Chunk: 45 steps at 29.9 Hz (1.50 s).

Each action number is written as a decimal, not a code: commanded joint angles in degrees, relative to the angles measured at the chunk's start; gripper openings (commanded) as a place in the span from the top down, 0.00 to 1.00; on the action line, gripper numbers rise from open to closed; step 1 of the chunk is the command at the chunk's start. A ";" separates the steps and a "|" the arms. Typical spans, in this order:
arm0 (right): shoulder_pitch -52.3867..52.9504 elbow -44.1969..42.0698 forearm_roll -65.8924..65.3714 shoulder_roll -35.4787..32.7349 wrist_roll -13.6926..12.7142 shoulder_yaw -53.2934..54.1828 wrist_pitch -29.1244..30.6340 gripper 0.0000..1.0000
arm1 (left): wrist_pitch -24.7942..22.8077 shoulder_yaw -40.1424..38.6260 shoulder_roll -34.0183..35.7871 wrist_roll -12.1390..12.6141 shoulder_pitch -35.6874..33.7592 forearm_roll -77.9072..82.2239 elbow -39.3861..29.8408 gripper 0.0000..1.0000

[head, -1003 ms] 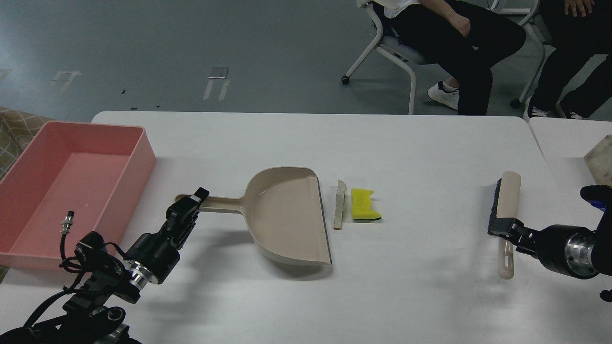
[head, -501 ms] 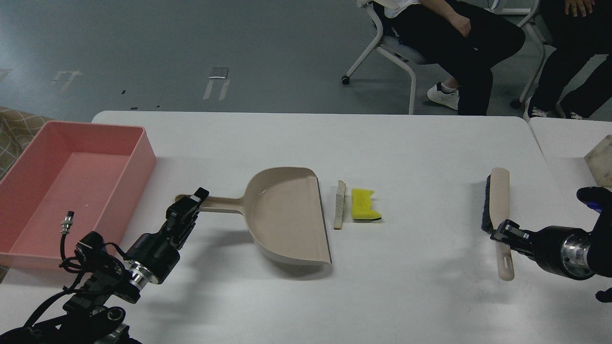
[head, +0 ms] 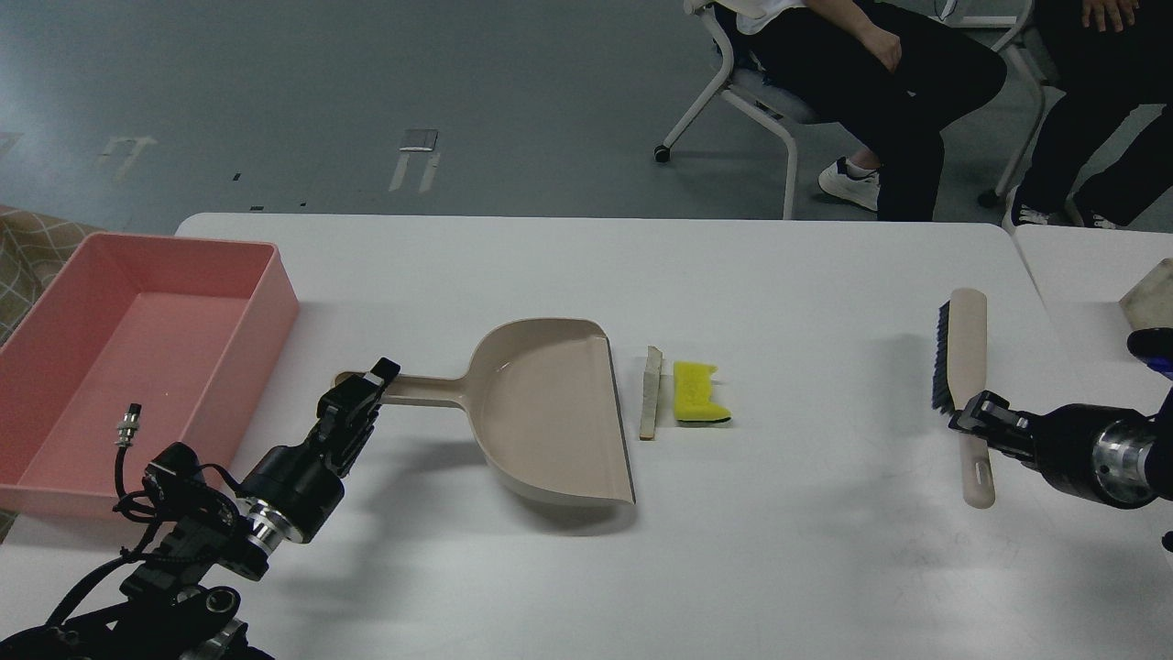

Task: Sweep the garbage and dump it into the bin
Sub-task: 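Sweep the yellow sponge and stick into the dustpan with the brush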

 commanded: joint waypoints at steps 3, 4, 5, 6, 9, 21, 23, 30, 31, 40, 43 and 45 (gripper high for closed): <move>0.13 0.19 0.02 0.82 0.00 3.75 5.48 1.00 | 0.01 -0.20 -0.10 0.00 -0.04 -0.03 1.39 0.82; 0.31 0.28 0.02 1.17 0.00 3.84 6.01 1.00 | 0.01 -0.28 -0.28 0.00 -0.04 -0.03 1.57 0.82; 0.40 0.28 -0.07 1.61 0.00 3.75 6.45 1.00 | 0.01 -0.20 -0.37 0.00 -0.12 0.14 1.83 0.82; 0.48 0.28 0.02 1.79 0.00 3.75 6.80 1.00 | 0.01 -0.20 -0.37 0.00 -0.12 0.14 2.10 0.82; 0.66 0.28 -0.07 2.58 0.00 3.75 7.68 1.00 | 0.01 -0.46 -0.54 0.00 -0.39 0.14 2.89 0.82; 4.09 -0.16 -0.42 11.45 0.00 1.91 12.60 1.00 | 0.01 -0.28 -1.86 0.00 -2.15 0.41 5.62 0.82; 5.49 -0.25 -0.51 12.51 0.00 0.24 13.04 1.00 | 0.10 -0.28 -1.95 0.00 -2.15 0.58 5.44 0.82; 11.20 -1.48 -0.60 16.20 0.00 -6.44 12.96 1.00 | 0.18 -0.11 -2.74 0.00 -2.06 0.76 5.17 0.82; 11.64 -1.91 -0.60 17.25 0.00 -6.62 12.96 1.00 | 0.18 -0.11 -2.74 0.00 -2.06 0.76 5.18 0.82; 12.61 -3.76 -0.86 19.19 0.00 -9.16 12.96 1.00 | 0.36 -0.02 -4.32 0.00 -2.15 0.93 5.35 0.82; 12.88 -4.99 -0.86 21.30 0.00 -9.87 13.04 1.00 | 0.36 -0.02 -5.02 0.00 -2.23 0.93 5.44 0.82; 13.05 -6.31 -0.86 23.49 0.00 -9.96 13.04 1.00 | 0.36 -0.02 -5.11 0.00 -2.41 0.93 5.44 0.82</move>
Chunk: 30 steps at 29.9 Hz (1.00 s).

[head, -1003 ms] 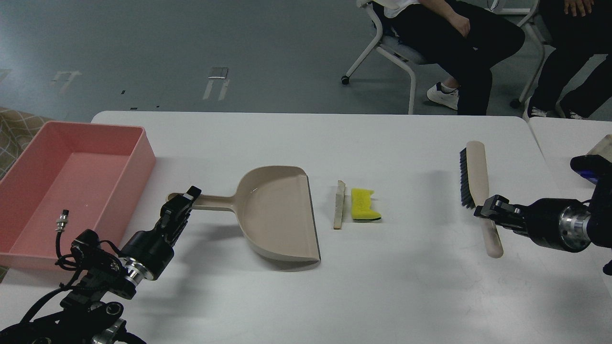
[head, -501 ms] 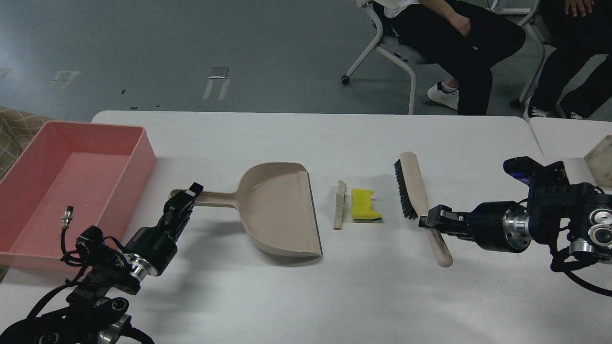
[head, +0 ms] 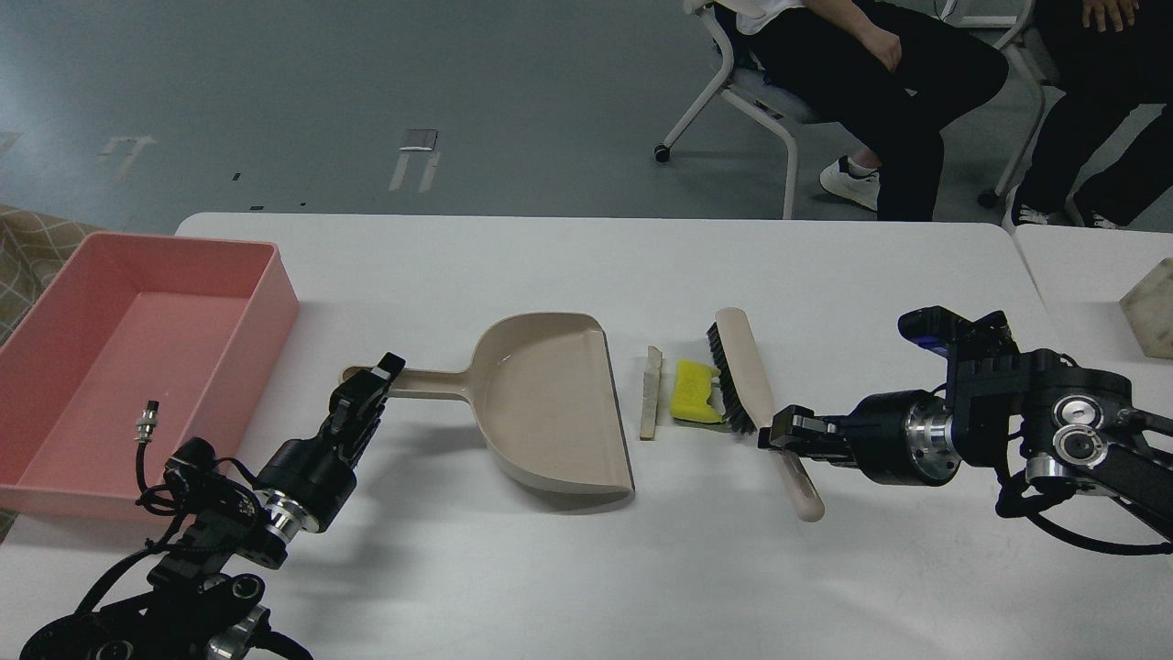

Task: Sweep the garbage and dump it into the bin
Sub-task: 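Sweep the yellow sponge and stick into the dustpan with the brush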

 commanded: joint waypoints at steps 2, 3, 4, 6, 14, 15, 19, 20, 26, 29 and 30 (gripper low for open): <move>0.52 -1.99 0.01 3.55 0.00 -0.18 0.03 1.00 | -0.01 0.08 -0.34 0.00 -0.54 0.00 0.02 0.82; 1.04 -2.17 0.01 4.60 0.00 -0.36 -0.06 1.00 | -0.01 0.08 -0.26 0.00 -0.55 0.00 0.02 0.82; 1.31 -2.25 0.01 5.05 0.00 -0.36 0.03 1.00 | -0.01 0.08 -0.26 0.00 -0.55 0.00 0.02 0.82; 1.84 -2.78 0.10 6.63 0.00 -0.45 0.03 1.00 | -0.01 0.08 -0.25 0.00 -0.55 0.08 0.02 0.82; 1.93 -2.87 0.10 11.46 0.00 -2.20 0.03 1.00 | -0.01 -0.09 -0.43 0.00 -0.55 0.08 -0.07 0.82; 2.19 -2.87 0.10 12.08 0.00 -2.20 0.03 1.00 | -0.01 -0.09 -0.43 0.00 -0.55 0.08 -0.07 0.82; 4.47 -3.05 0.19 14.98 0.00 -2.47 0.03 1.00 | -0.01 -0.09 -0.43 0.00 -0.63 0.08 -0.24 0.82; 4.74 -2.96 0.19 15.59 0.00 -2.38 0.03 1.00 | -0.01 -0.09 -0.43 0.00 -0.63 0.08 -0.42 0.82; 5.97 -2.26 0.45 15.95 0.00 -1.50 0.03 1.00 | -0.01 0.00 -0.43 0.00 -0.63 0.17 -0.59 0.82; 6.41 -1.73 0.63 14.38 0.00 -0.10 0.03 1.00 | -0.10 0.00 -0.34 0.00 -0.63 0.17 -0.59 0.82; 6.41 -1.64 0.71 13.41 0.00 0.60 0.12 1.00 | -0.01 0.00 -0.34 0.00 -0.55 0.17 -0.59 0.82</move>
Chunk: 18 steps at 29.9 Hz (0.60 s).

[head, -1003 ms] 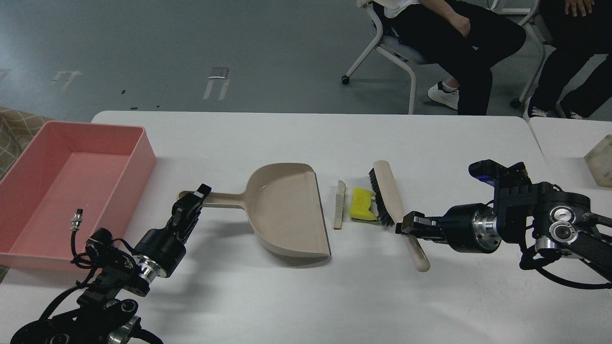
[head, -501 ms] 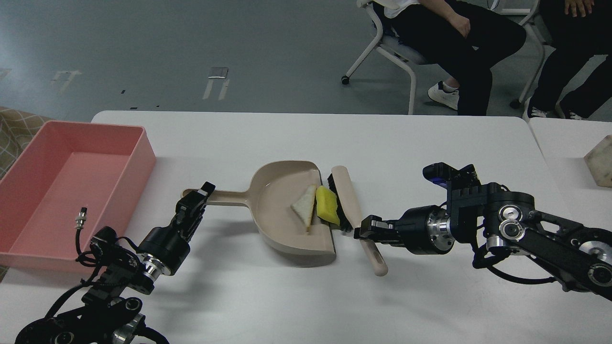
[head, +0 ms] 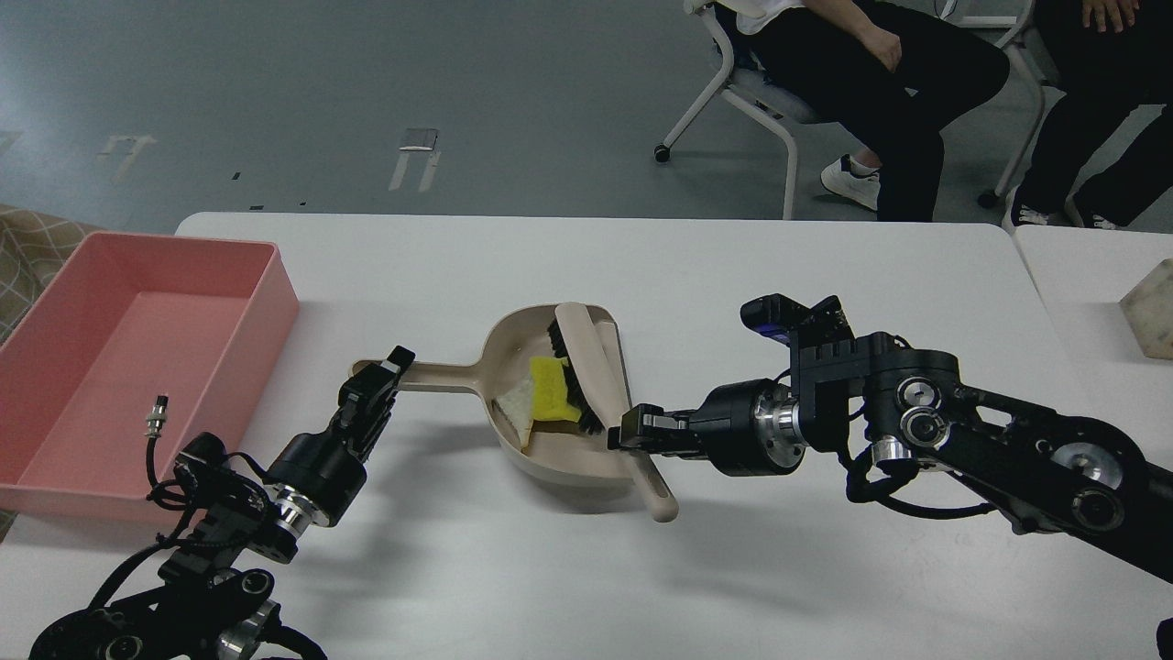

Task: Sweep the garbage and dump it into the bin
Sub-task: 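Sweep the yellow sponge and stick into the dustpan with the brush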

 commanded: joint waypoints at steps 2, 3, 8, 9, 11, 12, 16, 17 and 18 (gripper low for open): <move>-0.05 0.47 0.24 -5.77 0.00 3.50 0.92 1.00 | -0.08 0.02 0.09 0.00 0.11 0.01 -0.01 0.82; -0.22 0.56 0.24 -7.69 0.00 4.99 0.92 1.00 | -0.08 0.02 0.09 0.00 0.11 0.01 -0.01 0.82; -1.46 0.47 0.42 -15.26 0.00 9.04 0.92 1.00 | 0.01 0.02 0.00 0.00 0.46 0.01 -0.01 0.82; -1.72 0.39 0.42 -17.36 0.00 9.48 0.92 1.00 | 0.01 0.02 0.00 0.00 0.55 0.01 -0.01 0.82; -1.98 0.47 1.03 -20.88 0.00 9.66 0.92 1.00 | 0.01 -0.07 0.00 0.00 0.55 0.01 -0.01 0.82; -2.07 0.56 1.64 -21.94 0.00 9.75 0.92 1.00 | 0.01 -0.15 0.00 0.00 0.55 0.01 -0.01 0.82; -2.34 0.82 5.43 -26.25 0.00 9.75 0.92 1.00 | 0.01 -0.33 0.00 0.00 0.55 0.01 -0.01 0.82; -2.34 0.82 5.43 -26.61 0.00 9.83 0.92 1.00 | 0.01 -0.33 0.00 0.00 0.55 0.01 -0.01 0.82; -2.42 0.91 5.52 -26.87 0.00 9.84 0.92 1.00 | 0.01 -0.33 0.00 0.00 0.55 0.01 -0.01 0.82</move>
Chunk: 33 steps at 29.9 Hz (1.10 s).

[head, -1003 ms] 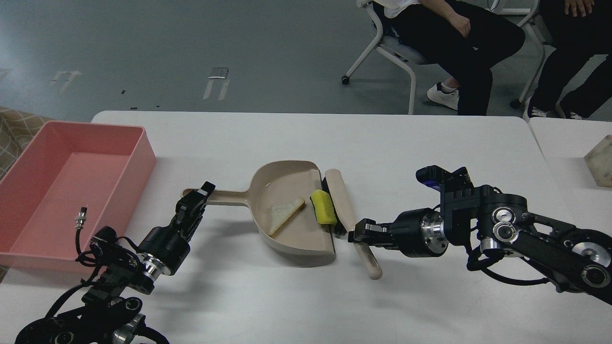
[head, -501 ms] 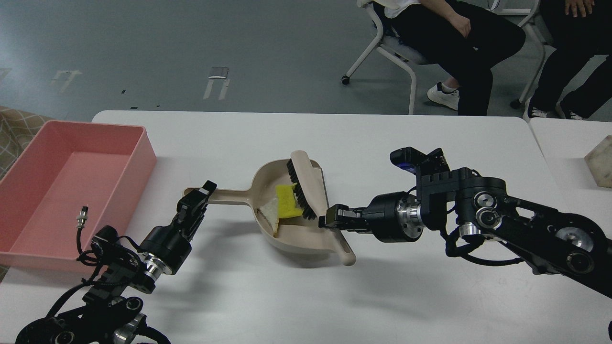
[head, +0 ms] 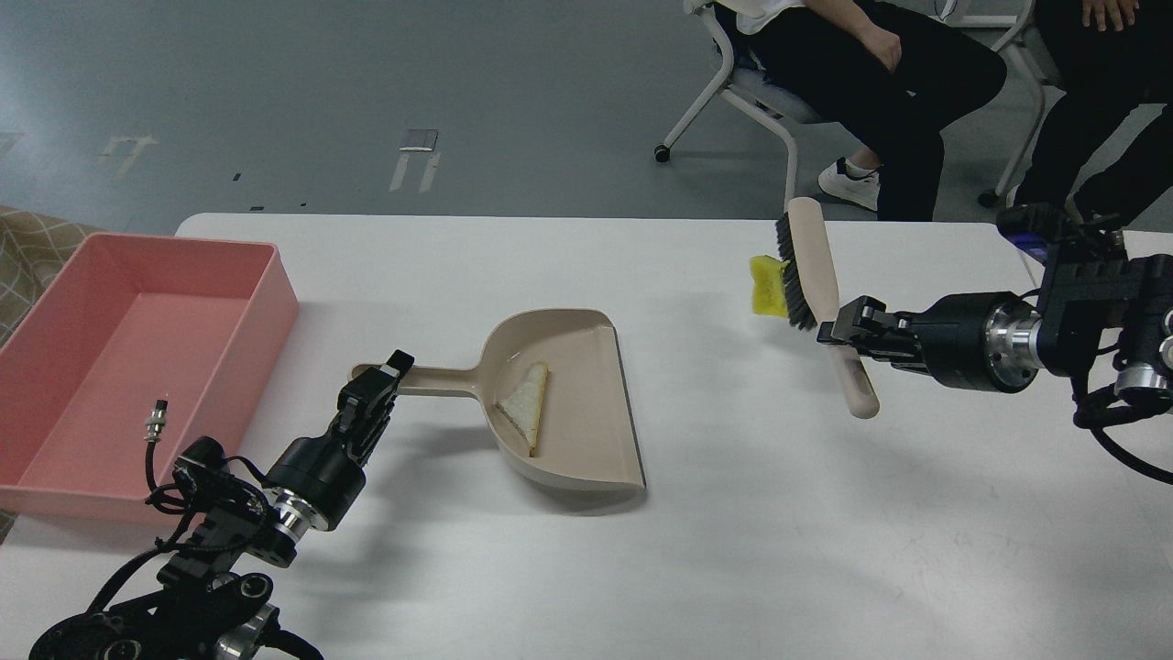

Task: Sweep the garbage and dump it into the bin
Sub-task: 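Sweep the yellow sponge and stick into the dustpan with the brush, then sweep again with the brush, pushing debris deeper into the dustpan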

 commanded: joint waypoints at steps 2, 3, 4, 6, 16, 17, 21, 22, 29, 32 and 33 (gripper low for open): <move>-0.22 0.97 0.68 -1.40 0.00 0.08 -0.01 1.00 | 0.00 -0.05 0.00 0.00 -0.08 -0.01 0.01 0.82; -0.56 1.85 0.68 -1.40 0.00 0.08 -0.01 1.00 | 0.00 -0.13 -0.09 0.00 -0.08 -0.01 0.01 0.82; -0.83 2.38 0.68 -1.31 0.00 0.17 -0.01 1.00 | 0.00 -0.14 -0.35 0.00 -0.08 -0.01 0.01 0.82; -1.36 4.22 0.68 -0.79 0.00 0.08 -0.01 1.00 | 0.00 -0.05 -0.96 0.00 -0.26 -0.01 0.01 0.82; -1.53 8.62 0.59 9.49 0.00 0.17 -0.01 1.00 | 0.08 -0.05 -1.23 0.00 -0.26 -0.01 0.01 0.82; -1.53 8.71 0.59 11.15 0.00 0.17 -0.01 1.00 | 0.08 -0.05 -1.23 0.00 -0.26 -0.01 0.01 0.82; -1.45 8.45 0.50 15.73 0.00 -0.09 -0.01 1.00 | 0.08 -0.05 -1.14 0.00 -0.26 -0.01 0.01 0.82; -1.45 8.19 0.41 17.74 0.00 -0.27 -0.01 1.00 | 0.08 -0.05 -1.14 0.00 -0.17 -0.01 0.01 0.82; -1.80 -0.41 -0.99 28.81 0.00 -1.94 -0.01 1.00 | 0.08 -0.05 -1.93 0.00 -0.26 -0.01 0.01 0.82; -1.01 -4.46 -2.83 33.39 0.00 -1.94 -0.01 1.00 | 0.08 0.04 -2.02 0.00 -0.17 -0.01 0.01 0.82; -1.01 -4.47 -2.84 33.40 0.00 -1.94 -0.01 1.00 | 0.08 0.04 -2.02 0.00 -0.17 -0.01 0.01 0.82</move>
